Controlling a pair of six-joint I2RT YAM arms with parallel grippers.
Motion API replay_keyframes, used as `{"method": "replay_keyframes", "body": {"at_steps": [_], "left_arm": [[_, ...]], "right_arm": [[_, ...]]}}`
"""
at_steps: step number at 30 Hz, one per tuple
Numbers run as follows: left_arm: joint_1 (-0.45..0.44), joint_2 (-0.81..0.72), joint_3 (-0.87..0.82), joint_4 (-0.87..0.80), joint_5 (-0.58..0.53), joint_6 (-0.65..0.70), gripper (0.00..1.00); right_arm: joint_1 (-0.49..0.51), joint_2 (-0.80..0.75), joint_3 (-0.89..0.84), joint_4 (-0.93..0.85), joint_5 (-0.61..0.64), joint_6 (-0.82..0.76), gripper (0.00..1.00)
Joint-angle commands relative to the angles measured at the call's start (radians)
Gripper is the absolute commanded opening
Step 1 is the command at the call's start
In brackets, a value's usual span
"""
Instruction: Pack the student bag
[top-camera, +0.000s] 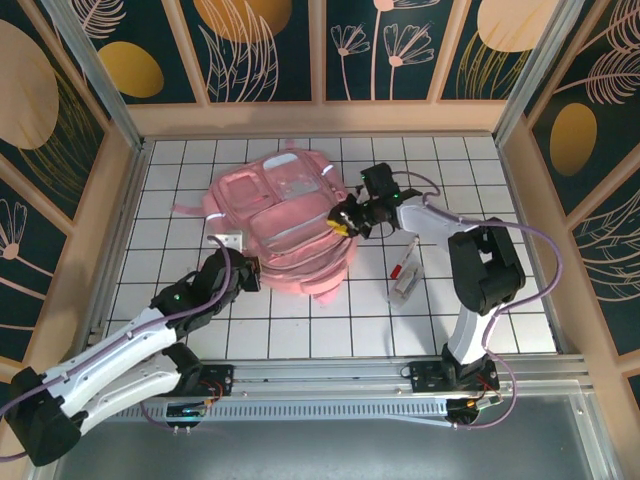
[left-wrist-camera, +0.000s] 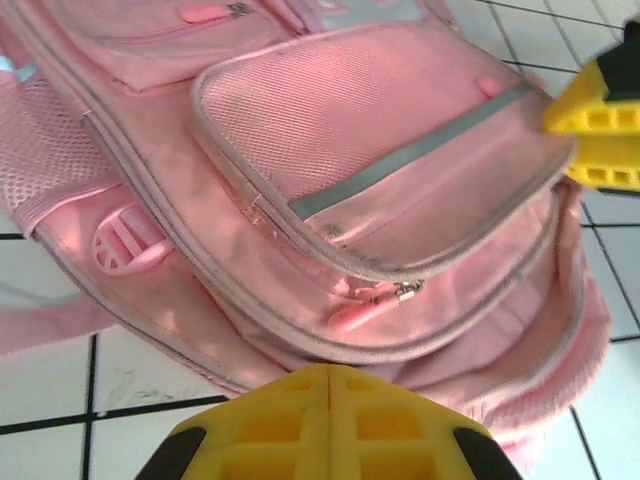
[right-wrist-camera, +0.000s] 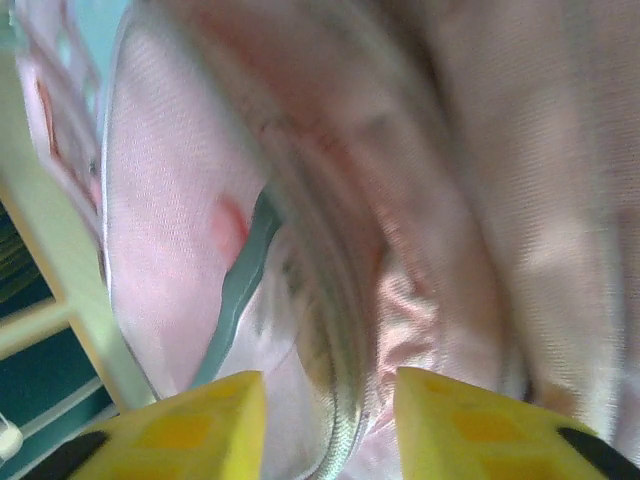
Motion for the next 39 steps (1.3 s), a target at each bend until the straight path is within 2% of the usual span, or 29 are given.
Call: {"method": "replay_keyframes", "body": {"at_steps": [1,3,6,7,8,9,10,14,18,20,22,27,29,33,39], "left_arm": [[0.002,0.090,0.009,0.104,0.166,0.019,0.00],[0.002,0.189,0.061,0.101,0.224,0.030,0.00],[0.002,0.303,0.134,0.071,0.228,0.046,0.00],[0.002,0.328,0.152,0.058,0.216,0.055,0.14],[0.002,0.353,0.168,0.045,0.196,0.066,0.35],[0.002,0.371,0.180,0.033,0.175,0.080,0.49],[0.002,0.381,0.185,0.030,0.158,0.098,0.56],[0.004,0.396,0.170,0.036,0.090,0.171,0.67],[0.012,0.402,0.172,0.040,0.066,0.215,0.69],[0.020,0.405,0.169,0.041,0.066,0.231,0.69],[0.024,0.408,0.161,0.054,0.077,0.250,0.69],[0.066,0.450,0.171,0.052,0.131,0.308,0.67],[0.088,0.459,0.181,0.054,0.158,0.322,0.66],[0.163,0.470,0.182,0.078,0.266,0.368,0.62],[0.169,0.522,0.212,0.077,0.409,0.502,0.59]], "right_arm": [[0.037,-0.029,-0.019,-0.004,-0.009,0.068,0.48],[0.085,-0.094,-0.058,0.014,0.034,0.158,0.52],[0.158,-0.169,-0.093,0.029,0.169,0.232,0.56],[0.171,-0.173,-0.098,0.029,0.202,0.240,0.57],[0.181,-0.170,-0.102,0.030,0.221,0.255,0.57],[0.184,-0.158,-0.110,0.052,0.206,0.266,0.57],[0.184,-0.144,-0.111,0.067,0.181,0.272,0.57],[0.209,-0.072,-0.059,0.069,0.115,0.266,0.57],[0.233,-0.037,-0.029,0.077,0.140,0.276,0.57],[0.234,-0.015,-0.023,0.092,0.139,0.284,0.54],[0.236,0.005,-0.018,0.105,0.129,0.284,0.43],[0.243,-0.003,-0.019,0.136,0.120,0.284,0.08],[0.244,-0.017,-0.016,0.134,0.119,0.281,0.02],[0.244,-0.024,0.001,0.114,0.114,0.261,0.00],[0.243,-0.020,0.001,0.120,0.087,0.267,0.00]]}}
